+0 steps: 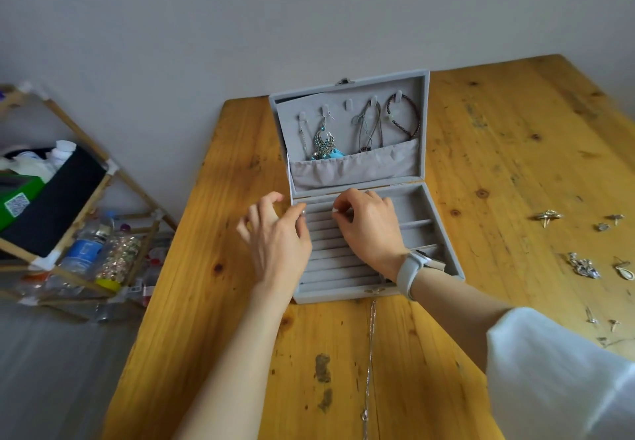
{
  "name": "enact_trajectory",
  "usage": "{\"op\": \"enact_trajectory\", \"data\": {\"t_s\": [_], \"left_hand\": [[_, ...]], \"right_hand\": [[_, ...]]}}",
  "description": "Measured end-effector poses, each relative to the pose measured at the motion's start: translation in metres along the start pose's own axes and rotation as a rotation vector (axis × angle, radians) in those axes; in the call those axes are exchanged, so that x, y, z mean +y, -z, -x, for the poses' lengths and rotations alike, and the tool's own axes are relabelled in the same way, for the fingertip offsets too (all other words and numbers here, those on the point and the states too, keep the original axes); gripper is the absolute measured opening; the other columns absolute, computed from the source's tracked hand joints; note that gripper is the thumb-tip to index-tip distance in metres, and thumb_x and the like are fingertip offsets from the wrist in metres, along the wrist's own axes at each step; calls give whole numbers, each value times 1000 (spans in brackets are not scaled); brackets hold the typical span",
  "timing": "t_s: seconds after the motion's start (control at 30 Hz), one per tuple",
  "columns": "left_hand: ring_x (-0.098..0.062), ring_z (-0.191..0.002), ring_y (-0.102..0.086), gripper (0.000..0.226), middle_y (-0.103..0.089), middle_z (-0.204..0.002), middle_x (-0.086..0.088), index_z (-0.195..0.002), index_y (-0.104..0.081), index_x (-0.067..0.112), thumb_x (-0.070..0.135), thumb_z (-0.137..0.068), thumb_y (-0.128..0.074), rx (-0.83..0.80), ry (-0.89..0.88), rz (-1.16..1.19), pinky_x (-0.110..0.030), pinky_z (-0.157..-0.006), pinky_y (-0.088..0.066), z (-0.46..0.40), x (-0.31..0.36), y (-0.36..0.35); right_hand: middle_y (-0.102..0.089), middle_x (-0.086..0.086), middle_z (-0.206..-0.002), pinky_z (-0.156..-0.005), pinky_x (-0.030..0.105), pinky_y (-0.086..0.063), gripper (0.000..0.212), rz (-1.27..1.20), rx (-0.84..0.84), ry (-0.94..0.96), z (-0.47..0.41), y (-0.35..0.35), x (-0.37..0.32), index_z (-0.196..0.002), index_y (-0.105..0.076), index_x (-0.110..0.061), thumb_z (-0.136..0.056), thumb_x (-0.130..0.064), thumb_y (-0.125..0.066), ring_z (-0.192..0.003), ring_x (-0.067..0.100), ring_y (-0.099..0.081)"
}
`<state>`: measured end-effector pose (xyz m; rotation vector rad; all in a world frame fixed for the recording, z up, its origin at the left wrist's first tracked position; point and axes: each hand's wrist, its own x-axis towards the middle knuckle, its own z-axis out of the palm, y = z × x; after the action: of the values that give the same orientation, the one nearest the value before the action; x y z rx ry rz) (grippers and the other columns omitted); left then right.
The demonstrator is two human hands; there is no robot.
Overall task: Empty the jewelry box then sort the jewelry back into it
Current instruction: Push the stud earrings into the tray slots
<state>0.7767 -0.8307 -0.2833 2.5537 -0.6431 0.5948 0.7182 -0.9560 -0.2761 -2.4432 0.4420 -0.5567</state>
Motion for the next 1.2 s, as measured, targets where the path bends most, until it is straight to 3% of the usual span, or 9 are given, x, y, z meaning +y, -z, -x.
{"op": "enact_trajectory", "data": {"t_s": [0.23,0.33,0.47,0.67,0.77,1.0,1.2], "left_hand": [[-34,-104,-53,34,-58,-115,-13,-107,-68,18,9,-74,-64,-83,-64,-34,-47,-81,-39,14,-6,4],[-33,-102,-55,33,-60,-112,-12,-107,-68,16,10,-76,-60,-69,-53,-7,-45,-79,-40,13,-5,3],[-29,-101,-58,37,-58,-116,-9,-111,-65,15,9,-76,-53,1,-25,147,-43,-82,-39,15,-5,2],[-30,-108,-55,39,-61,-117,-12,-123,-51,8,10,-84,-54,-53,85,202,-44,-88,-37,19,-2,5],[-28,-114,-50,33,-63,-117,-10,-120,-58,8,16,-89,-49,-126,94,121,-43,-93,-33,19,-5,2],[-28,-106,-55,33,-69,-101,-8,-109,-65,8,20,-84,-47,-63,72,66,-47,-90,-34,20,-6,1],[-29,-107,-54,28,-69,-102,-9,-110,-65,9,15,-84,-56,-69,76,45,-49,-91,-33,20,-6,-2]], "right_hand": [[-64,4,-82,-76,34,-46,6,-203,-39,-67,-2,10,0,-88,-62,-11,-82,-12,-61,-82,24,-57],[-60,0,-80,-75,31,-46,7,-207,-60,-53,-3,20,0,-90,-62,-10,-83,-10,-60,-78,18,-55],[-66,7,-87,-73,28,-41,7,-213,-66,-71,-14,9,-7,-90,-61,-9,-84,-12,-58,-83,23,-57],[-64,16,-95,-79,42,-43,11,-63,-84,38,-21,-13,-20,-93,-59,-4,-85,-10,-56,-95,33,-53],[-63,16,-99,-81,42,-40,12,39,-107,110,-23,-15,-21,-94,-60,-2,-85,-9,-55,-97,34,-52],[-62,15,-102,-83,43,-42,20,51,-120,163,-22,-19,-16,-99,-68,-7,-86,-5,-53,-101,34,-50],[-64,9,-107,-87,38,-35,33,83,-147,162,-19,-17,-14,-109,-66,-17,-87,-3,-46,-109,29,-48]]}}
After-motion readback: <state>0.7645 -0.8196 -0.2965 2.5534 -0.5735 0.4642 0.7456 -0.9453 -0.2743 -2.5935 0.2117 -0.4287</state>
